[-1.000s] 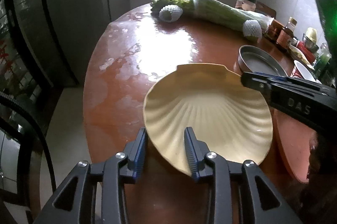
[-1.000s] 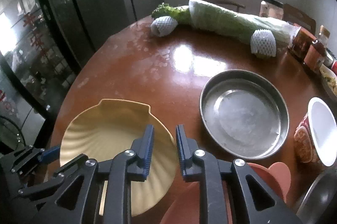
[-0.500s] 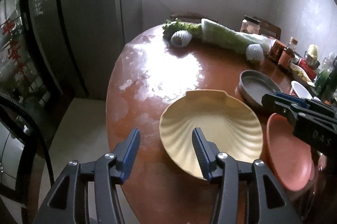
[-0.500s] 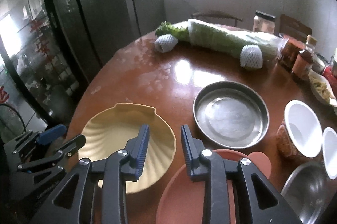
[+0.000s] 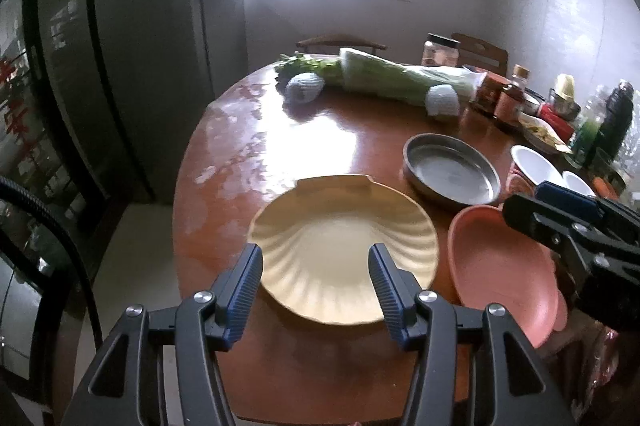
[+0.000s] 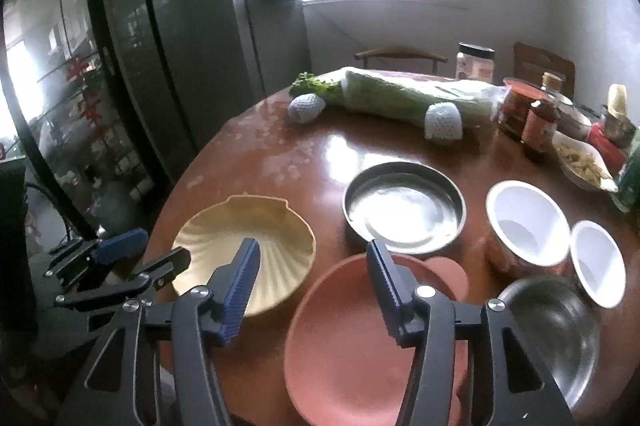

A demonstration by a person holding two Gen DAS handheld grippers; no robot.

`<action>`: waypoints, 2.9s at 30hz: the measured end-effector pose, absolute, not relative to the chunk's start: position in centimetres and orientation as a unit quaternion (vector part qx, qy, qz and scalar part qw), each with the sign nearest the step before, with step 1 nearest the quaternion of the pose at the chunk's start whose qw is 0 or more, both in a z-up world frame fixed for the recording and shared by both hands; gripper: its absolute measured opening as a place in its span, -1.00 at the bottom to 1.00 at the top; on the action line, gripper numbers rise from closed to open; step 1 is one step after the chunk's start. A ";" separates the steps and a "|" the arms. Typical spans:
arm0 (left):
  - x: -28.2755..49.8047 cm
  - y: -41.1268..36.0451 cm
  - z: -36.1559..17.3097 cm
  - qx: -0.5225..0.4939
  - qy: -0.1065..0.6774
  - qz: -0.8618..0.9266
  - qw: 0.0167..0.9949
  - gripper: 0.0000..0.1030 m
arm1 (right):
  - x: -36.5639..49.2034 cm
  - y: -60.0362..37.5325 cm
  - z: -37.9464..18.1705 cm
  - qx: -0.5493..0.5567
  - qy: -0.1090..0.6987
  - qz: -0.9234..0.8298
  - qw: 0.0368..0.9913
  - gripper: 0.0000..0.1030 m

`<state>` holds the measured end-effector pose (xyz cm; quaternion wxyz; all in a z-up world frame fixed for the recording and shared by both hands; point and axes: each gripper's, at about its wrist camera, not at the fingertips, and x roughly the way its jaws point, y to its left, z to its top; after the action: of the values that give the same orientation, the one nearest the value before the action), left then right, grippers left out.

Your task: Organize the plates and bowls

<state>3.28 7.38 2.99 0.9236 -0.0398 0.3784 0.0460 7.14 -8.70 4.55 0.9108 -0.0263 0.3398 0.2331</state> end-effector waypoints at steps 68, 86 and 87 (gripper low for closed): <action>5.1 -3.8 -2.4 -0.005 0.467 -0.082 0.880 -0.26 | 2.5 -18.0 -3.4 0.066 0.416 0.146 0.895 -0.06; 3.3 -1.0 1.3 -0.024 0.426 -0.070 0.902 -0.31 | 1.6 -16.2 -0.9 0.053 0.387 0.176 0.904 -0.11; 3.2 -0.8 1.6 -0.027 0.423 -0.070 0.903 -0.31 | 1.5 -15.9 -0.6 0.051 0.384 0.180 0.904 -0.13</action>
<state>3.22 -0.83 1.62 0.9032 -0.0270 0.4227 -0.0703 1.51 -15.90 -0.63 0.9042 0.0510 0.3841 0.1798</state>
